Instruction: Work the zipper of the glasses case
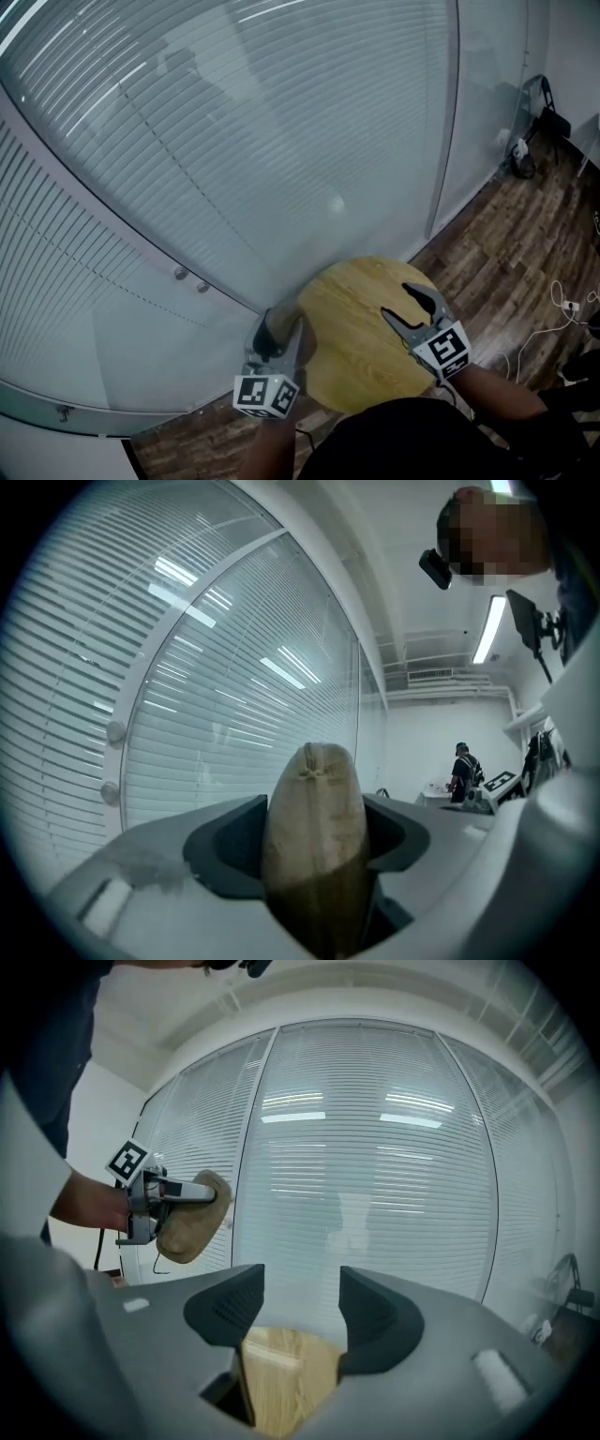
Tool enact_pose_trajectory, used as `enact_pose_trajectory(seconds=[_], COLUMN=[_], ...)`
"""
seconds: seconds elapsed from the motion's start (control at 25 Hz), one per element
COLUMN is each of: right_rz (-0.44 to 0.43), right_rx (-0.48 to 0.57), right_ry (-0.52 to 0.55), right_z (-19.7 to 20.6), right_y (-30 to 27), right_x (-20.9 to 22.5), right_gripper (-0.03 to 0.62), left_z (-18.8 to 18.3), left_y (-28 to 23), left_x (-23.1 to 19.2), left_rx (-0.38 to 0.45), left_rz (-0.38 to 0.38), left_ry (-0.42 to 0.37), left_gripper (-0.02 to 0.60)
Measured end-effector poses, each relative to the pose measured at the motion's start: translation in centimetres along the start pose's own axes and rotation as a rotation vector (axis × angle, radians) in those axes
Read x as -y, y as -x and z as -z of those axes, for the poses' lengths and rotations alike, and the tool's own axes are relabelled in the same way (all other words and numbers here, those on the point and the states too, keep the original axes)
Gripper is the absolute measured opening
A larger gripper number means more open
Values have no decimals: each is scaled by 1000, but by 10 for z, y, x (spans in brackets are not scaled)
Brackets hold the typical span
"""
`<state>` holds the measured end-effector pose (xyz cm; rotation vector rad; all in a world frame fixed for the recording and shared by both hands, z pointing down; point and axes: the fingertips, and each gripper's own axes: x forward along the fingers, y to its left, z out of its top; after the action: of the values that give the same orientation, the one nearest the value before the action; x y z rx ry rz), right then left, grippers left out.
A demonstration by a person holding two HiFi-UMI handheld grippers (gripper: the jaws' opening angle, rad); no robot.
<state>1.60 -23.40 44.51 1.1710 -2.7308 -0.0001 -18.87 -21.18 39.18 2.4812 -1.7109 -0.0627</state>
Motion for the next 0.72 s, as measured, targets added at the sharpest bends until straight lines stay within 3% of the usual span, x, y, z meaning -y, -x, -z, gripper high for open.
enact_pose_trajectory(seconds=[0.12, 0.4, 0.72], right_rz=[18, 73, 76], right_rx=[20, 30, -29], right_ry=[-23, -116, -104], right_z=[8, 22, 36], right_y=[3, 6, -1], right_x=[1, 16, 18], right_gripper=[188, 15, 5], left_z=[12, 31, 46], left_y=[10, 12, 8], left_x=[-6, 0, -9], left_rx=[-23, -62, -84], left_rz=[-48, -58, -65], left_ry=[-55, -173, -149], left_gripper=[295, 296, 296])
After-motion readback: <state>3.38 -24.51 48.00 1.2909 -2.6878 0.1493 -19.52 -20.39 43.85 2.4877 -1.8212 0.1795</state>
